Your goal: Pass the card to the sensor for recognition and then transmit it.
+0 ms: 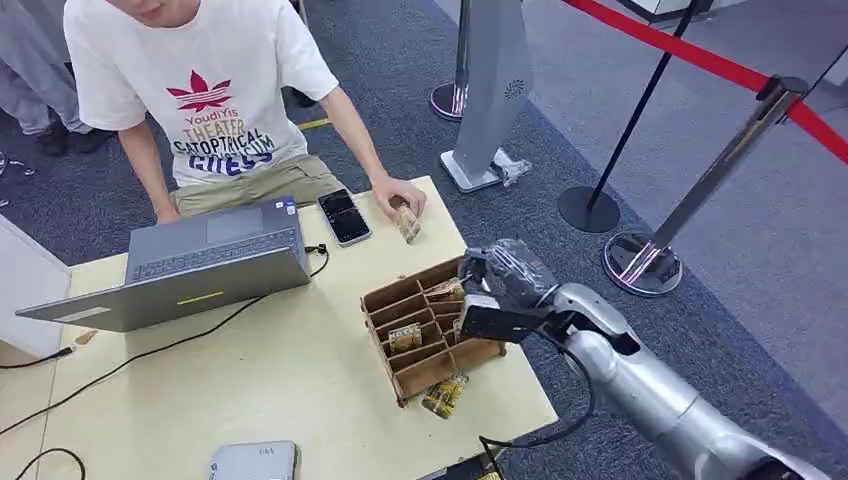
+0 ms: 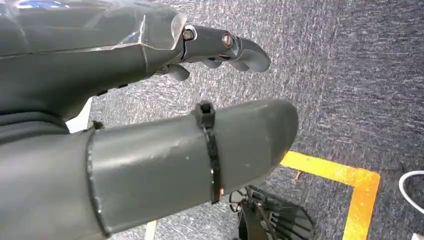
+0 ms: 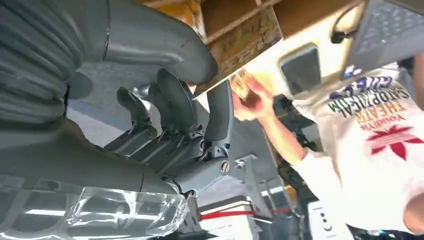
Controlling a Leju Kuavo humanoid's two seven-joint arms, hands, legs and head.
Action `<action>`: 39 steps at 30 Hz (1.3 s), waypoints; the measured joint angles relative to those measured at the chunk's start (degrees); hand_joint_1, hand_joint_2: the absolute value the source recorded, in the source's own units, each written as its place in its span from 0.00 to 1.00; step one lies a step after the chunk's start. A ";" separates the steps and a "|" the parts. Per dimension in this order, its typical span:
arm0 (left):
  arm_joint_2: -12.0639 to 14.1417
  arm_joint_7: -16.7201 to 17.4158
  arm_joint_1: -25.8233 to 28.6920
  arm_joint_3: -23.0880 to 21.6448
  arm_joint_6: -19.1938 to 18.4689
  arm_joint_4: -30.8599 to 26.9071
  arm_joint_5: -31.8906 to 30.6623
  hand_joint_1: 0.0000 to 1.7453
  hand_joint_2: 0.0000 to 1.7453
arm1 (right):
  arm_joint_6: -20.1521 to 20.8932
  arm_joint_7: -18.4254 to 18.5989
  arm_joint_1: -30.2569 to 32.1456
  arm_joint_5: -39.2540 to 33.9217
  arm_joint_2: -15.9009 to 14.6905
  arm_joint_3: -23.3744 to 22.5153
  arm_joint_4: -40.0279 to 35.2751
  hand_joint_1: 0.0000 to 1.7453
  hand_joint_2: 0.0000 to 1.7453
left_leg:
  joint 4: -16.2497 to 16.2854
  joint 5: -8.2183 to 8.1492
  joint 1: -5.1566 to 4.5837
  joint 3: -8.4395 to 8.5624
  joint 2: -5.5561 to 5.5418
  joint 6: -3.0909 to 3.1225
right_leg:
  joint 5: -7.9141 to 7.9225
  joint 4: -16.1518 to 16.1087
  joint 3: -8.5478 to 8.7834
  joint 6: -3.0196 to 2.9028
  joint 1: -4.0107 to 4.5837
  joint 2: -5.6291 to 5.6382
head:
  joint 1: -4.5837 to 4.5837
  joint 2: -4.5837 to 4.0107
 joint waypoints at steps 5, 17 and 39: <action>-0.22 0.00 -0.10 0.00 0.30 0.00 0.00 0.00 0.00 | 1.33 -1.53 -4.15 -2.40 0.00 0.41 1.18 0.90 1.00 | 0.00 0.00 0.00 0.00 0.00 0.00 | 0.00 0.00 -0.01 0.00 0.00 0.01 | 0.00 0.00; -0.63 -0.09 -0.76 0.00 0.83 0.00 -0.33 0.00 0.00 | 2.21 -3.52 -13.66 -3.83 2.80 3.28 5.93 0.92 1.00 | 0.00 0.01 0.01 -0.02 0.05 0.00 | 0.01 0.03 -0.01 -0.01 0.01 0.02 | 0.00 0.00; -1.01 -0.35 -0.89 -0.70 2.01 0.00 -2.43 0.00 0.00 | -0.15 -7.78 -28.03 -4.90 16.46 10.29 23.56 0.93 1.00 | 0.00 0.05 0.02 -0.03 -0.01 0.00 | 0.01 0.05 -0.01 -0.01 0.01 -0.01 | 0.00 0.00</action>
